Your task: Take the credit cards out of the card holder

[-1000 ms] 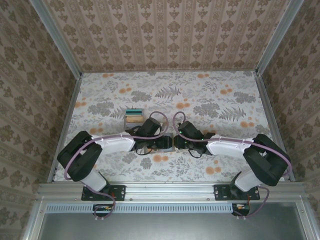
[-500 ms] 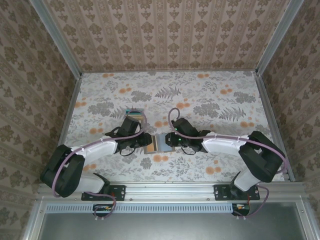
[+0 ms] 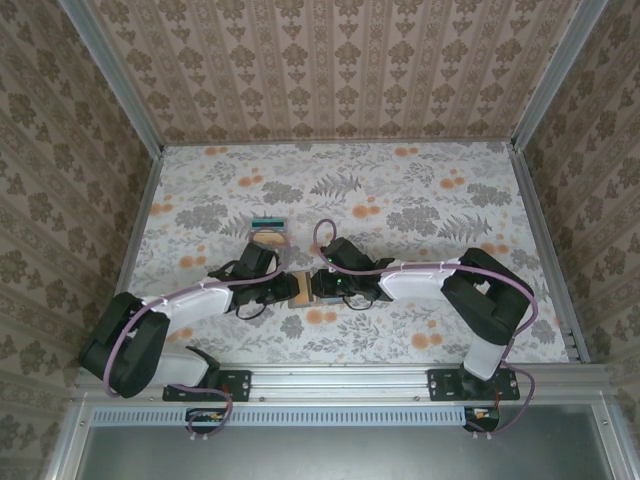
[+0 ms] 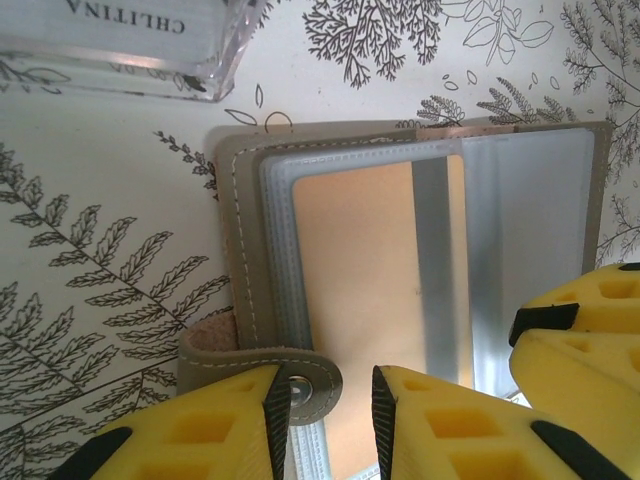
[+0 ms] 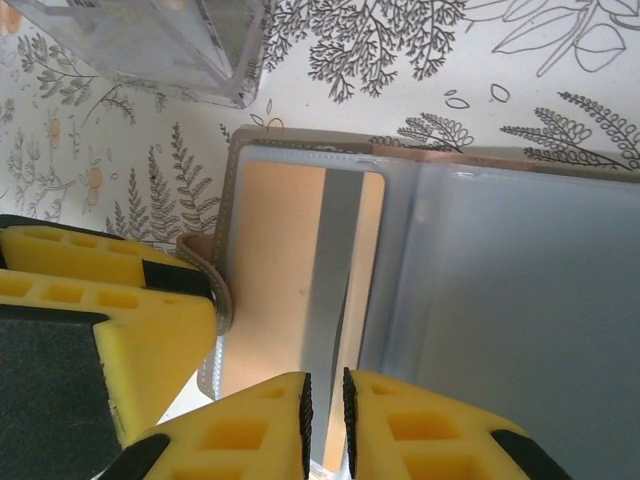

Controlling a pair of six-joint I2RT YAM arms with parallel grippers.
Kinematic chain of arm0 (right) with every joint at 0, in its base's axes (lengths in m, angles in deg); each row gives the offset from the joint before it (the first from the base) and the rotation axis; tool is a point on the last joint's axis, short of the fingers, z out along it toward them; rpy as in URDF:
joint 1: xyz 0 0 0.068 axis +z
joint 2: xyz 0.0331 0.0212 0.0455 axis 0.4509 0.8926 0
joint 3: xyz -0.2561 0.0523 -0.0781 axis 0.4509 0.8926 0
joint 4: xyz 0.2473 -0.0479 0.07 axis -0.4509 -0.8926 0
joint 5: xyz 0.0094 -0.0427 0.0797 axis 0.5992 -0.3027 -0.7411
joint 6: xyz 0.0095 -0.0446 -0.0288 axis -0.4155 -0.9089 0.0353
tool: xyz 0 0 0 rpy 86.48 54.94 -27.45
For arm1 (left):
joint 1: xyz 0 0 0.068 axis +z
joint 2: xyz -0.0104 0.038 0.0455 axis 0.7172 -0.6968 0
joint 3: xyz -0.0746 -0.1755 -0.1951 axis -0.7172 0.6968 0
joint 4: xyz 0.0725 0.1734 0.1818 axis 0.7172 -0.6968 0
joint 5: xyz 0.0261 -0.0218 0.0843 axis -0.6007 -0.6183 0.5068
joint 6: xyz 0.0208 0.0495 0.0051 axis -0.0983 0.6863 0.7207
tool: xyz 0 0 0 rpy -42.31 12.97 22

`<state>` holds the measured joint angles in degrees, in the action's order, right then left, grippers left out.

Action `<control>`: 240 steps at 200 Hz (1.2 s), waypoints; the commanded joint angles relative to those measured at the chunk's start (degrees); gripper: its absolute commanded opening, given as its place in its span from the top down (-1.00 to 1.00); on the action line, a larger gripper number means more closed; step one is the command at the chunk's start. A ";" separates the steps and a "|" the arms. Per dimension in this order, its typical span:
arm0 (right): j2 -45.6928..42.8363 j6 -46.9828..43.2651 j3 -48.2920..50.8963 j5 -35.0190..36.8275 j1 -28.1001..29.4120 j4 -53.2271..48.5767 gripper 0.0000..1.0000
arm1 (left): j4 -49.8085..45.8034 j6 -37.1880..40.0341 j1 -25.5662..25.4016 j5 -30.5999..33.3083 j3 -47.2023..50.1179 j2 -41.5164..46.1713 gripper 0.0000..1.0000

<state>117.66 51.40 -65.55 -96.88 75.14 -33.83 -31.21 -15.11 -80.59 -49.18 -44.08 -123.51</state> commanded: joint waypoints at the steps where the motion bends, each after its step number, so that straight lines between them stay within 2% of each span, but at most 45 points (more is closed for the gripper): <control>1: 1.21 1.21 -1.59 0.42 0.25 -1.85 0.60 | 0.11 0.41 0.40 -0.62 1.25 0.74 0.37; 137: 4.69 1.67 -2.76 -2.83 0.16 0.59 0.66 | 0.76 0.18 0.22 -0.70 1.44 0.27 0.37; 164: 4.67 1.78 -2.52 -2.78 0.10 0.68 0.80 | 0.69 0.16 0.13 -0.71 1.41 0.27 0.37; 184: 4.06 1.87 -1.97 -2.57 -0.06 0.69 1.00 | 0.34 0.07 0.13 -0.38 1.36 0.27 0.37; 240: 0.76 1.92 0.74 -1.12 -1.48 0.64 1.00 | -0.89 -0.02 0.13 1.04 1.26 0.17 0.42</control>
<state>120.81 52.80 -66.36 -98.15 74.39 -33.30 -30.45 -15.15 -80.59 -48.90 -43.45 -123.37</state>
